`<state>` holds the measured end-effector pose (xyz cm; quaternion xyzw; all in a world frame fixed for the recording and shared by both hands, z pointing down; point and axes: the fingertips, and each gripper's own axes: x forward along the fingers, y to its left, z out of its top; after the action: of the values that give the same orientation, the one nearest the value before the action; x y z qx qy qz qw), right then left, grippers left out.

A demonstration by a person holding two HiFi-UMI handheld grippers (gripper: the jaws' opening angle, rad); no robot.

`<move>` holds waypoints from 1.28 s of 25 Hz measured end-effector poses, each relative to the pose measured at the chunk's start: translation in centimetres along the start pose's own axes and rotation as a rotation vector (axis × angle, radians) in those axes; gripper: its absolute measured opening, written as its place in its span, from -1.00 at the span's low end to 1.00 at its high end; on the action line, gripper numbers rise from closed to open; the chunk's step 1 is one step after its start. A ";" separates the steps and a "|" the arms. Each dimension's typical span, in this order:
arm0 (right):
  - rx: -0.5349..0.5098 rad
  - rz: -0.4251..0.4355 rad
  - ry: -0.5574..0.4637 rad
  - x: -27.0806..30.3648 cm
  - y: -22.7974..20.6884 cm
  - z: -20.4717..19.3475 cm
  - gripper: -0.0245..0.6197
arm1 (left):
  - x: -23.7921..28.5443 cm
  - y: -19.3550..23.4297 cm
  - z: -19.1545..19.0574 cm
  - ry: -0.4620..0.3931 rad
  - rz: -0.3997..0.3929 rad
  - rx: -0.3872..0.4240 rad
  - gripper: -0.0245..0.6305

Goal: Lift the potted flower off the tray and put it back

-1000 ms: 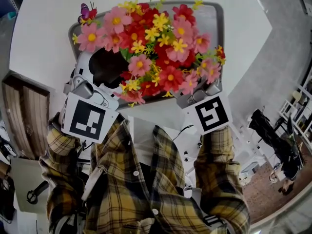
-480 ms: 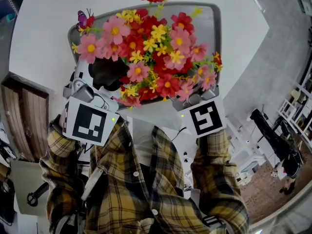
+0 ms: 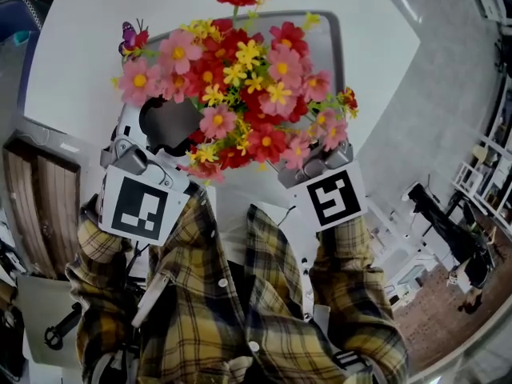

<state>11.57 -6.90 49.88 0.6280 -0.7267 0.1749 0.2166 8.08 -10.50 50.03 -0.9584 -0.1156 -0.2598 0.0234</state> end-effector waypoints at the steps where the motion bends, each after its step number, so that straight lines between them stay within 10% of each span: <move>1: -0.005 -0.001 -0.002 0.3 0.1 0.0 0.19 | -0.1 0.2 -0.2 -0.004 0.004 0.001 0.06; 11: -0.119 -0.060 -0.075 -8.3 3.5 13.8 0.19 | -11.2 -1.3 11.9 -0.088 0.069 0.080 0.06; 32: -0.164 -0.118 -0.191 -15.4 7.6 19.9 0.19 | -17.9 -5.8 17.8 -0.166 0.101 0.152 0.06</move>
<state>3.93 -3.32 24.91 0.6637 -0.7177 0.0411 0.2068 0.54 -6.76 25.53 -0.9768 -0.0880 -0.1683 0.0993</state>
